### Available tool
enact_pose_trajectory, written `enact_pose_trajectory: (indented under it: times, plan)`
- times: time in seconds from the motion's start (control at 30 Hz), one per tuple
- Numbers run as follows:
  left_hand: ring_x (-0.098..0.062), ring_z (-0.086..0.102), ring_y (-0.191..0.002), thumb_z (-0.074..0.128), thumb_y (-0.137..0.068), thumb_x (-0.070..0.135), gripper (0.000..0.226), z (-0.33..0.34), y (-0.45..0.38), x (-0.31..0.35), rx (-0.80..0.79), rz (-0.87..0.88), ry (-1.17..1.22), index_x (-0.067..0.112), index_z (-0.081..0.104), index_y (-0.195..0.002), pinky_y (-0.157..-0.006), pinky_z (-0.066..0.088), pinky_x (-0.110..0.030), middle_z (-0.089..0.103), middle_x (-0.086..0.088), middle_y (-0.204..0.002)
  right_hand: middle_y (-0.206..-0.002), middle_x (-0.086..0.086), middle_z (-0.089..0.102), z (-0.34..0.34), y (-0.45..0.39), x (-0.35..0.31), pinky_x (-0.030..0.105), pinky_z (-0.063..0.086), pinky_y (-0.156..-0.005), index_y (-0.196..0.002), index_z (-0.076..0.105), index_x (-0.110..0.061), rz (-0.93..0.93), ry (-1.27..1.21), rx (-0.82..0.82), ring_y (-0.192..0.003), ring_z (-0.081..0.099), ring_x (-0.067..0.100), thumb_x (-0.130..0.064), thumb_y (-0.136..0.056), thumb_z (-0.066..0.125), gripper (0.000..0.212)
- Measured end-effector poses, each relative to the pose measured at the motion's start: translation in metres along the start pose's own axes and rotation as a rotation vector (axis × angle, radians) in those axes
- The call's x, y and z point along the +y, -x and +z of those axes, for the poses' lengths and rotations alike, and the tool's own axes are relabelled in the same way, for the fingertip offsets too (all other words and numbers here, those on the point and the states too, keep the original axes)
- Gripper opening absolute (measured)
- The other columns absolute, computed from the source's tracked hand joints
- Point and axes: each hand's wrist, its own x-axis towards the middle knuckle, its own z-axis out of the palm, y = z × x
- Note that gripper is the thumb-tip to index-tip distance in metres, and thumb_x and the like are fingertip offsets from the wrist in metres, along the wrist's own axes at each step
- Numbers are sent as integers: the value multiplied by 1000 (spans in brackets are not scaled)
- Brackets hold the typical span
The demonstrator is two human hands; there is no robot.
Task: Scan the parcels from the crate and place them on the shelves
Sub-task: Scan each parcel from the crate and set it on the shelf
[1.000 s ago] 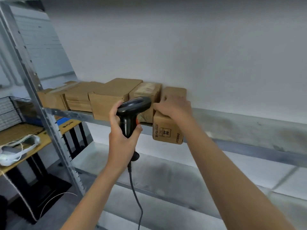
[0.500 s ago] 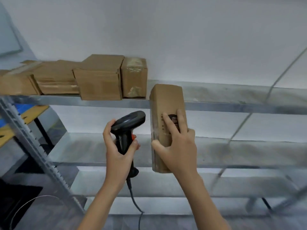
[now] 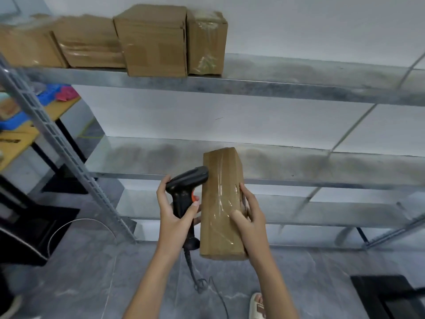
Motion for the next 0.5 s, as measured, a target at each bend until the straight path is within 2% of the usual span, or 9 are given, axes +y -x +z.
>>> enact_pose_trajectory:
  times: [0.03,0.07,0.13,0.2,0.23,0.3,0.37,0.43,0.5]
  plan:
    - [-10,72,-106,69,-95,1,78,-2,3,-2,13,3,2,62,40,-134,-72,60,-20,62,7,-128,-137,-16,55,0,0,3,29,56,-93,-140,47,-43,19,32,-30,-119,58,2,-29,-78,66,66]
    - [-8,71,-106,69,-95,-1,79,-3,5,-5,35,18,-9,62,40,-134,-73,60,-19,62,10,-128,-132,-20,57,0,-1,5,19,55,-88,-140,45,-40,31,85,-61,-113,58,-6,-32,-79,74,68]
    - [-2,69,-108,68,-95,-3,79,-5,9,-8,77,48,-27,56,37,-138,-78,59,-17,64,29,-118,-118,-31,54,2,-4,6,5,48,-74,-137,39,-37,60,224,-127,-100,54,-23,-38,-76,85,77]
    - [-2,64,-118,70,-95,1,80,-7,10,-10,97,52,-51,53,33,-143,-91,57,-23,58,42,-117,-110,-36,46,7,-6,6,-1,43,-68,-130,29,-41,85,323,-160,-93,47,-32,-45,-66,91,89]
    - [1,60,-123,71,-94,2,82,-7,11,-10,98,63,-77,55,32,-143,-96,54,-21,54,45,-121,-110,-35,45,11,-5,7,0,43,-68,-127,28,-40,78,349,-146,-95,47,-30,-47,-62,92,92]
    - [1,55,-128,72,-94,3,85,-6,12,-10,96,85,-99,60,32,-141,-105,50,-23,49,41,-133,-121,-20,51,20,-4,8,10,47,-80,-133,35,-30,59,379,-87,-111,53,-11,-51,-57,92,97]
    - [-20,56,-133,71,-93,0,87,-6,13,-12,103,72,-91,61,33,-141,-110,49,-45,49,15,-146,-138,-3,45,29,-2,9,28,47,-92,-148,28,-17,63,428,-31,-124,50,13,-56,-60,89,114]
    - [-30,58,-131,71,-93,-1,87,-7,14,-13,84,56,-64,62,34,-141,-103,54,-53,49,-1,-149,-147,-1,36,34,0,13,29,42,-89,-156,15,-19,38,467,14,-126,48,17,-58,-67,82,118]
    - [-31,60,-130,73,-92,5,84,-9,14,-11,59,38,-16,62,34,-141,-98,57,-51,49,8,-148,-153,-7,27,36,4,18,26,38,-88,-159,10,-31,-26,458,41,-125,47,12,-56,-74,76,110]
